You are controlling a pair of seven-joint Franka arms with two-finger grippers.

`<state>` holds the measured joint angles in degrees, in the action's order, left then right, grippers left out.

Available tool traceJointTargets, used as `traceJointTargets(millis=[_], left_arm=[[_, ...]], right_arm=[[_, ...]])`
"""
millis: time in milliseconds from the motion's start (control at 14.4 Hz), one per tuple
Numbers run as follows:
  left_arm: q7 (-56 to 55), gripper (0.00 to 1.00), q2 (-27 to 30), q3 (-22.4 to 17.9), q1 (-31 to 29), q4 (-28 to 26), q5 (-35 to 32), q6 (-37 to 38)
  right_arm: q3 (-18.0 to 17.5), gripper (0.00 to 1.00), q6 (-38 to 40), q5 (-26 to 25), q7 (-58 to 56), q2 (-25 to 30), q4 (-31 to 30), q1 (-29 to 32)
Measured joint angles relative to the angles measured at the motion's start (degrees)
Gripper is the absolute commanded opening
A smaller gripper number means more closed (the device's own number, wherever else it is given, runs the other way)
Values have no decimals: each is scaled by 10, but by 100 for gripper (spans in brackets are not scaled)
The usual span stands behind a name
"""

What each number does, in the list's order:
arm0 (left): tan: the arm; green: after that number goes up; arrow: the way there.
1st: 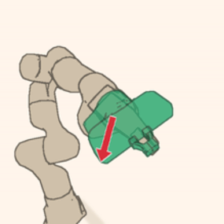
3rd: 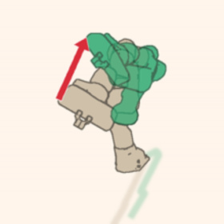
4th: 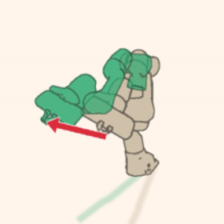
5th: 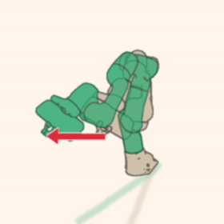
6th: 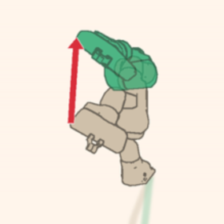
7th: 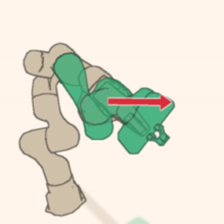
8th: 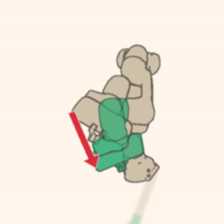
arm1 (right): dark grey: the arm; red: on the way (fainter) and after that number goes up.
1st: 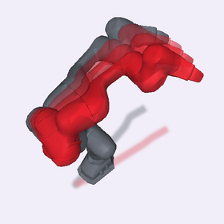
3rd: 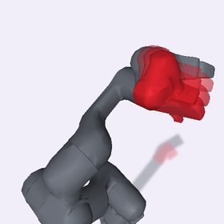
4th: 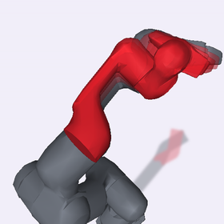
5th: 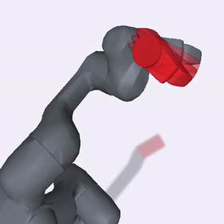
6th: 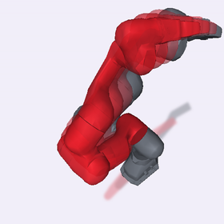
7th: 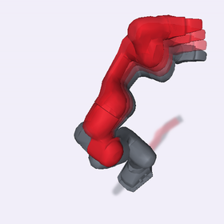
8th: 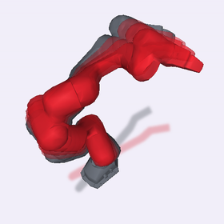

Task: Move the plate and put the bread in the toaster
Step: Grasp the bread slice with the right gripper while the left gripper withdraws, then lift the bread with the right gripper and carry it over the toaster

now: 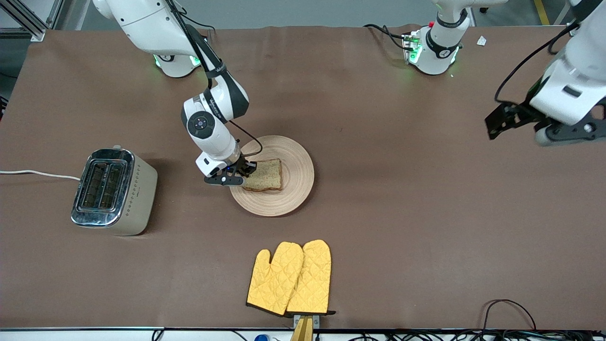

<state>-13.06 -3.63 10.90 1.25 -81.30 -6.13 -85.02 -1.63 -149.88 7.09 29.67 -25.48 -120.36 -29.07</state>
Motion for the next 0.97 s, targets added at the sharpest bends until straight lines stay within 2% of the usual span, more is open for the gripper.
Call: traceJointTargets(millis=[209,487,696,974], left_arm=[[24,100,13,-13,0,-4,0,30],[42,100,24,-29,1,-23,1,35],[60,100,44,-53,7,-39,11,35],[64,100,73,-65,10,-68,15,29]], right_arm=[[0,0,29,0,0,-1,18,0],[11,0,187,-17,1,19,104,0],[37,0,335,-76,20,54,169,0],[71,0,535,-179,28,66,290,1]])
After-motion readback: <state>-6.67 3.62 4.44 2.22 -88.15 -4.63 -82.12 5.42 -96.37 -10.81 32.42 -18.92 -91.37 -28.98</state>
